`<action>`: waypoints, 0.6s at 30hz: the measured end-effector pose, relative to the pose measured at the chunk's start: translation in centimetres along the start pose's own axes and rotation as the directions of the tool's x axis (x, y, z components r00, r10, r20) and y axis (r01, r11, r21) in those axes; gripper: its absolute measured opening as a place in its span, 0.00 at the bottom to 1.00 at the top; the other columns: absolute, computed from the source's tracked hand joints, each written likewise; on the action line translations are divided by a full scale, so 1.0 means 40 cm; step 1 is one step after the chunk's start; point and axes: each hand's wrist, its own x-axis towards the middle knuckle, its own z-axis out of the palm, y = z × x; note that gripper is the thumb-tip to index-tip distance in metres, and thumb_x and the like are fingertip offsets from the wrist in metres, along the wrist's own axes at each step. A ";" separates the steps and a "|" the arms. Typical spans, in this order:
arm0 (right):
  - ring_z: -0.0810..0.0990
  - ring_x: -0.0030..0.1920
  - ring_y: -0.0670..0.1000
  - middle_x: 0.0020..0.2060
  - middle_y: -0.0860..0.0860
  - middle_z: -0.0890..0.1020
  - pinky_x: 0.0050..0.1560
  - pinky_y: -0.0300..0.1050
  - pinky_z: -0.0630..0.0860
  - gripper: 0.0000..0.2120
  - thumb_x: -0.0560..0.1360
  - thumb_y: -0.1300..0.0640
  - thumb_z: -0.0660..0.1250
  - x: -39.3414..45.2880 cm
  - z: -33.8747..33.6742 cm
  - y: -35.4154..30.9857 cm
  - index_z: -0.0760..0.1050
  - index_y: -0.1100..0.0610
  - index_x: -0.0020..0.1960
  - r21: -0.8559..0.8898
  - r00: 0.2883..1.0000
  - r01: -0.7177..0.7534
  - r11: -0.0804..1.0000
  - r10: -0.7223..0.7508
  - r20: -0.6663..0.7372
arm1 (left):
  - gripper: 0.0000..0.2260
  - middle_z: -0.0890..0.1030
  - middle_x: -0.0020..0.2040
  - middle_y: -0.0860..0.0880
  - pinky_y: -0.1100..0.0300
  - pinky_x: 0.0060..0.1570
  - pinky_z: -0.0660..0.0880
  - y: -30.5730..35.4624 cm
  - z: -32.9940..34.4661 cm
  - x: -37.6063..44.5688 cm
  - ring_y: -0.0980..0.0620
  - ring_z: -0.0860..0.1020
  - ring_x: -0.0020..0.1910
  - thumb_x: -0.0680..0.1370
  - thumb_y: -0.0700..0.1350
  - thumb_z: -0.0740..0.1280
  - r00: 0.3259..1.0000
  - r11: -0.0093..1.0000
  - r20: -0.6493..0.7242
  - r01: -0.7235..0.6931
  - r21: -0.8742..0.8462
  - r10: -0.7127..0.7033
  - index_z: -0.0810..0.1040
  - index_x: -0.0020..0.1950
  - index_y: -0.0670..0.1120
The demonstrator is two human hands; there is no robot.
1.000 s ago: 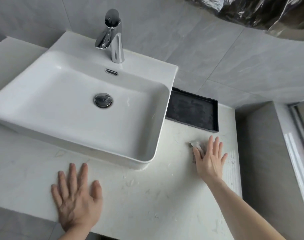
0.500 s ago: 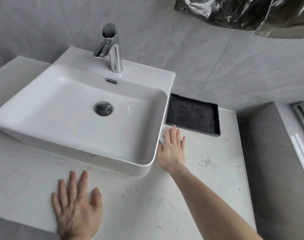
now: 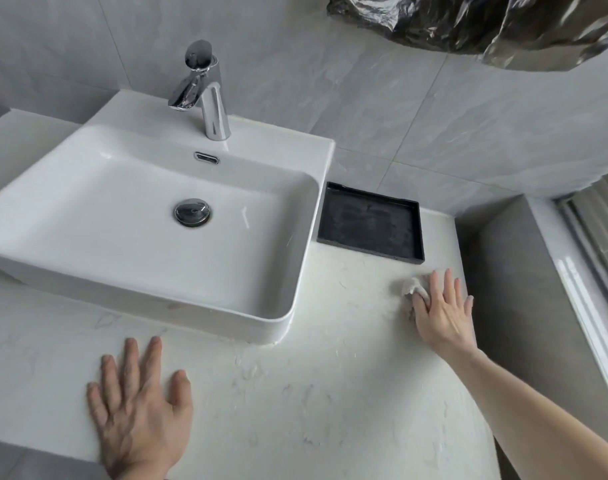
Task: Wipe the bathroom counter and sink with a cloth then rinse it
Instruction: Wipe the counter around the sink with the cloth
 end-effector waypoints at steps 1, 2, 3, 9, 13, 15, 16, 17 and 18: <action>0.47 0.83 0.59 0.83 0.56 0.51 0.80 0.64 0.48 0.29 0.85 0.44 0.48 -0.004 -0.007 0.013 0.51 0.54 0.82 0.014 0.999 0.013 1.000 -0.012 -0.031 | 0.33 0.58 0.83 0.50 0.42 0.79 0.47 0.000 0.000 0.000 0.42 0.53 0.82 0.75 0.62 0.52 1.000 1.000 0.005 -0.002 0.002 0.002 0.64 0.81 0.54; 0.52 0.81 0.61 0.81 0.58 0.56 0.78 0.63 0.52 0.26 0.85 0.45 0.49 -0.009 -0.010 0.013 0.55 0.54 0.80 0.023 0.997 0.039 0.999 -0.037 -0.063 | 0.34 0.58 0.83 0.50 0.42 0.79 0.47 -0.002 0.000 0.000 0.42 0.53 0.82 0.75 0.62 0.52 1.000 1.000 0.011 -0.003 0.006 0.003 0.64 0.81 0.54; 0.55 0.80 0.63 0.80 0.59 0.59 0.77 0.62 0.55 0.25 0.84 0.46 0.51 -0.013 -0.008 0.007 0.58 0.54 0.78 0.034 0.996 0.053 0.998 -0.050 -0.070 | 0.34 0.58 0.83 0.50 0.42 0.79 0.46 -0.003 0.001 -0.001 0.42 0.52 0.82 0.75 0.62 0.52 1.000 1.000 0.017 -0.005 0.009 0.005 0.63 0.81 0.54; 0.68 0.71 0.61 0.74 0.54 0.68 0.67 0.58 0.68 0.22 0.81 0.63 0.56 -0.015 0.043 -0.100 0.69 0.59 0.74 0.179 0.996 0.047 0.983 -0.031 -0.088 | 0.33 0.58 0.83 0.49 0.42 0.79 0.47 -0.004 0.001 -0.002 0.42 0.52 0.82 0.75 0.62 0.52 1.000 1.000 0.018 -0.009 0.015 0.008 0.63 0.81 0.54; 0.77 0.53 0.54 0.54 0.46 0.77 0.47 0.49 0.73 0.15 0.74 0.68 0.57 -0.044 0.016 -0.271 0.74 0.50 0.49 0.410 0.978 0.162 0.898 -0.090 -0.190 | 0.33 0.57 0.83 0.49 0.41 0.79 0.47 -0.003 -0.001 -0.004 0.42 0.51 0.82 0.76 0.62 0.52 1.000 1.000 0.020 -0.008 0.018 0.007 0.63 0.81 0.54; 0.76 0.48 0.50 0.52 0.43 0.75 0.41 0.47 0.74 0.15 0.73 0.67 0.56 -0.051 0.015 -0.370 0.71 0.48 0.49 0.428 0.954 0.271 0.862 -0.181 -0.239 | 0.33 0.58 0.83 0.49 0.41 0.79 0.47 -0.003 0.000 -0.004 0.42 0.52 0.82 0.75 0.62 0.52 1.000 1.000 0.010 -0.008 0.013 0.008 0.63 0.81 0.54; 0.78 0.50 0.50 0.56 0.42 0.76 0.44 0.50 0.78 0.18 0.73 0.68 0.55 -0.051 0.022 -0.410 0.72 0.47 0.52 0.422 0.946 0.314 0.850 -0.242 -0.216 | 0.33 0.58 0.83 0.49 0.41 0.78 0.48 -0.003 0.001 -0.004 0.42 0.52 0.82 0.75 0.62 0.52 1.000 1.000 0.004 -0.009 0.008 0.009 0.63 0.81 0.54; 0.79 0.58 0.52 0.63 0.41 0.75 0.52 0.52 0.79 0.25 0.73 0.70 0.54 -0.051 0.036 -0.443 0.73 0.46 0.60 0.393 0.935 0.355 0.848 -0.314 -0.167 | 0.33 0.59 0.83 0.49 0.41 0.78 0.48 -0.002 0.002 -0.005 0.42 0.53 0.82 0.75 0.62 0.52 1.000 1.000 0.000 -0.009 0.004 0.009 0.63 0.80 0.54; 0.74 0.70 0.53 0.73 0.43 0.71 0.66 0.53 0.75 0.32 0.73 0.72 0.54 -0.048 0.057 -0.466 0.70 0.47 0.71 0.335 0.920 0.389 0.858 -0.382 -0.091 | 0.33 0.59 0.83 0.49 0.41 0.78 0.48 -0.001 0.002 -0.005 0.42 0.53 0.82 0.75 0.62 0.52 1.000 1.000 -0.004 -0.008 0.001 0.008 0.63 0.80 0.55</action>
